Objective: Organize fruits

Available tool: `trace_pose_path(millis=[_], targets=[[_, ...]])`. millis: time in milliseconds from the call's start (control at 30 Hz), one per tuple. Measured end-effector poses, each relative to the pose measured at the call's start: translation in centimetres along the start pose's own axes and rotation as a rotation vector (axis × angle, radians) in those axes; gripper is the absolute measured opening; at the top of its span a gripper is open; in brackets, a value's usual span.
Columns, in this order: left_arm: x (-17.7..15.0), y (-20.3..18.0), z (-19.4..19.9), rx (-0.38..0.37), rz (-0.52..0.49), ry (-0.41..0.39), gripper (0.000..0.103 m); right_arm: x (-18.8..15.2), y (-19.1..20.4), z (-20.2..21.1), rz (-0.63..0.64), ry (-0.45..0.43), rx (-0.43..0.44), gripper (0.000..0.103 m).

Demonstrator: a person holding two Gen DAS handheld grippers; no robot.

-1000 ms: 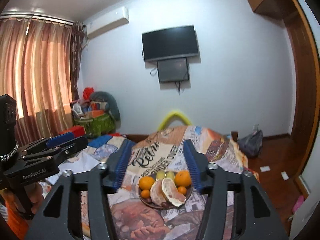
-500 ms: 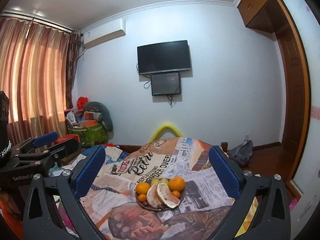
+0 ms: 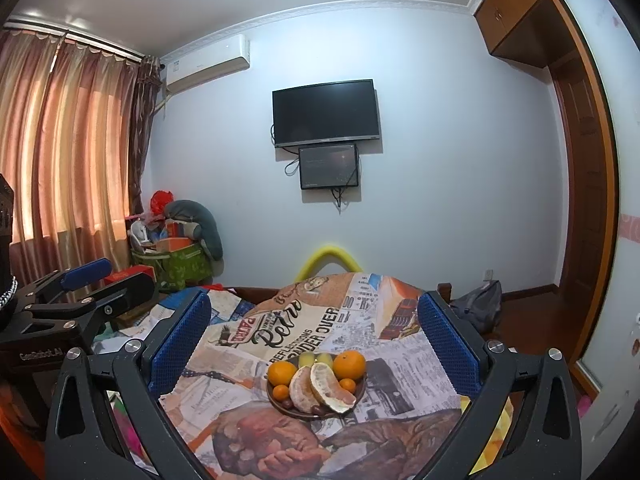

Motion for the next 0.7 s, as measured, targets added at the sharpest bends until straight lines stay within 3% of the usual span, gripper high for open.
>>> trace_pose_path(millis=[700], targets=[[-0.36, 0.16, -0.54, -0.004, 0.0, 0.018, 0.103, 0.21, -0.5, 0.17, -0.005, 0.011, -0.016, 0.103]])
Point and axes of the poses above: each gripper's, at about its wrist camera, not at the fingertips, and z roughly against the way its jaws point, y to its left, x to its top, the point moved 9 cm from there along -z, roughly the way its jaws point, and after that the axes turned 4 degrees about y, right-handed, at the moved point
